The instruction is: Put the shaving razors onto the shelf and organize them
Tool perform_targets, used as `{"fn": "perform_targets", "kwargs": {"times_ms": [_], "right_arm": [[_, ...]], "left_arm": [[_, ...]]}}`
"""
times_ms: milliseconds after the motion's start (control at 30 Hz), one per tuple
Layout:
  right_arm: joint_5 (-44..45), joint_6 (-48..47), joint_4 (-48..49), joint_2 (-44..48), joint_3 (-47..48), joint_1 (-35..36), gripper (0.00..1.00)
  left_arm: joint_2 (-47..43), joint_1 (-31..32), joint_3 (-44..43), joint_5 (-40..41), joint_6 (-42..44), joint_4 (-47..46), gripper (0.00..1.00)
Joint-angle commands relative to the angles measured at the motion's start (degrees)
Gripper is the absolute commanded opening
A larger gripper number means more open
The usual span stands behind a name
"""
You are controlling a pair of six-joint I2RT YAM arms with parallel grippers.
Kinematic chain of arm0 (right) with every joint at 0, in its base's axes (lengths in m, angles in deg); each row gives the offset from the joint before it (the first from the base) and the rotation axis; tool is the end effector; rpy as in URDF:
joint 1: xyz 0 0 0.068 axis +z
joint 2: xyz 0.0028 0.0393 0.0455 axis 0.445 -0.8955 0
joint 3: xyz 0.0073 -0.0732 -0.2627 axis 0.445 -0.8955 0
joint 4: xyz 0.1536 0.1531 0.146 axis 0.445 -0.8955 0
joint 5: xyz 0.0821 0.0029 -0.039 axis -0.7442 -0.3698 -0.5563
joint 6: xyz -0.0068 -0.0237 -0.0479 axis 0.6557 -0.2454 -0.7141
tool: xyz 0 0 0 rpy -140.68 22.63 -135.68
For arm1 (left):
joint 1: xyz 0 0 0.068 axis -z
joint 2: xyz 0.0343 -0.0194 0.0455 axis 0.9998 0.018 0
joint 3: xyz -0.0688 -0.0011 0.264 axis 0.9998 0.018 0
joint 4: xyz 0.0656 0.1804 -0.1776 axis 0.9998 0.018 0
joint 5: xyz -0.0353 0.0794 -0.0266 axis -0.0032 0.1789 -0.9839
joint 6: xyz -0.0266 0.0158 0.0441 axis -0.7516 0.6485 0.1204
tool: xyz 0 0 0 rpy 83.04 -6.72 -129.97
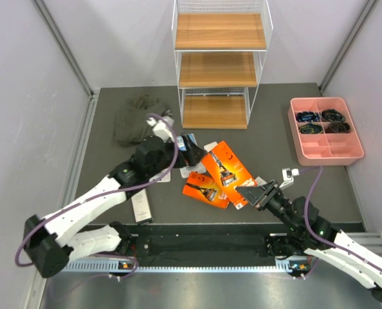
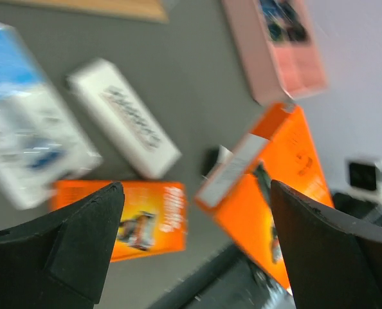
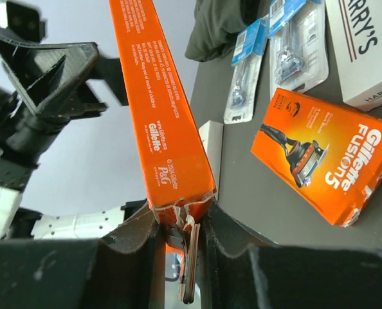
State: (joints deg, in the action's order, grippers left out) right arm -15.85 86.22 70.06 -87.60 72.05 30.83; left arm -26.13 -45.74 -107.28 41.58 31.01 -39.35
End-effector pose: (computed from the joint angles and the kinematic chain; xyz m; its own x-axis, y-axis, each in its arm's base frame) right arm 0.0630 0.0809 0.2108 -0.6260 0.6703 -0.3984 -0.2491 0.3123 0.9168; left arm 0.1869 -0.1808 0.3094 -0.6864 -0.3122 -0.6568 0.3840 0.6113 -0.6920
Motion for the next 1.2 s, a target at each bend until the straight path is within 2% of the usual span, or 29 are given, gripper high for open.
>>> {"fn": "perform_targets", "kwargs": {"times_ms": [0, 67, 200, 400, 533, 633, 767, 933, 1167], "right_arm": [[1.6, -0.9, -0.3, 1.3, 3.2, 0.5, 0.0], [1.8, -0.9, -0.9, 1.2, 3.3, 0.6, 0.0], [1.7, -1.0, -1.7, 0.3, 4.1, 0.5, 0.0], [1.3, -1.6, -0.9, -2.9, 6.1, 0.5, 0.0], [0.2, -4.5, 0.6, -10.2, 9.4, 0.6, 0.0], [-2.1, -8.3, 2.6, -15.8, 15.9, 0.5, 0.0], [-7.3, -13.2, 4.3, -28.9, 24.9, -0.6, 0.0], [-19.9, -15.9, 6.4, -40.0, 37.3, -8.2, 0.0], [-29.3, -17.5, 5.8, -54.4, 55.4, -16.6, 0.0]], "left_arm": [[-10.0, -0.2, -2.8, 30.1, 4.9, 22.0, 0.99], [-14.5, -0.2, -2.2, 37.7, 4.7, 25.6, 0.99], [-18.5, -0.2, -2.0, 43.8, 4.7, 31.4, 0.99], [-18.2, -0.2, -2.0, 42.1, 6.1, 33.5, 0.99], [-17.0, -0.2, -2.0, 39.8, 7.5, 33.0, 0.99], [-16.4, -0.2, -2.0, 37.8, 9.2, 32.1, 0.99], [-16.2, -0.3, -2.3, 36.3, 9.8, 32.3, 0.99], [-17.2, -0.2, -2.9, 35.6, 9.8, 33.2, 0.99], [-16.6, -0.2, -5.6, 33.2, 10.4, 34.3, 0.99]]}}
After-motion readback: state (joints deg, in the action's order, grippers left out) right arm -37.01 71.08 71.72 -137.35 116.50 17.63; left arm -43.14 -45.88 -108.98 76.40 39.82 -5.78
